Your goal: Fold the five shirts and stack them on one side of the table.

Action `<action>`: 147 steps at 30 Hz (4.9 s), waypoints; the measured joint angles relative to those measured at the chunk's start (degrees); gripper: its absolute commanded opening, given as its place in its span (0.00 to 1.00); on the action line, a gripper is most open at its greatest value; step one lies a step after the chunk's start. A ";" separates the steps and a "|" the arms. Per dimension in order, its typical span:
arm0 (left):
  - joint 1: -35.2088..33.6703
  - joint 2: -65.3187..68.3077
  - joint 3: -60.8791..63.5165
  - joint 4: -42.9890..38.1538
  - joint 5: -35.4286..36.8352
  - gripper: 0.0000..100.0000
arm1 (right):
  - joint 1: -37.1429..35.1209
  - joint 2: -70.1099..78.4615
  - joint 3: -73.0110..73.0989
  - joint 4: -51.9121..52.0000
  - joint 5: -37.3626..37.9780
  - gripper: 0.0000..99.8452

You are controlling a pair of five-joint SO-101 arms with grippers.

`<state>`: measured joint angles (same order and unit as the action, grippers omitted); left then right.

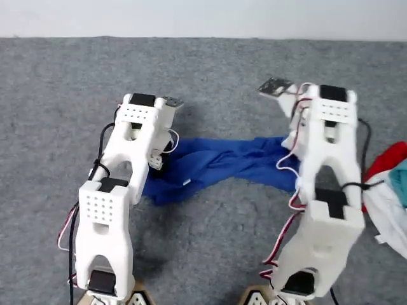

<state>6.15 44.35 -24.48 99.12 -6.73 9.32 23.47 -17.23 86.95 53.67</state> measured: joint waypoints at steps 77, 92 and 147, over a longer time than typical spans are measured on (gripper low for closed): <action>7.65 -10.81 -18.73 -0.09 -14.51 0.08 | -18.64 -9.14 -3.60 13.71 -29.45 0.56; -1.93 -23.38 -1.58 -0.09 -14.51 0.08 | -7.65 10.55 -0.70 5.10 -29.63 0.56; -34.64 -31.12 49.23 -10.29 -14.68 0.01 | 51.08 -5.36 -21.45 -0.88 -10.81 0.01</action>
<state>-28.48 13.23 24.75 88.84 -21.41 60.40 18.11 -38.68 86.07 42.86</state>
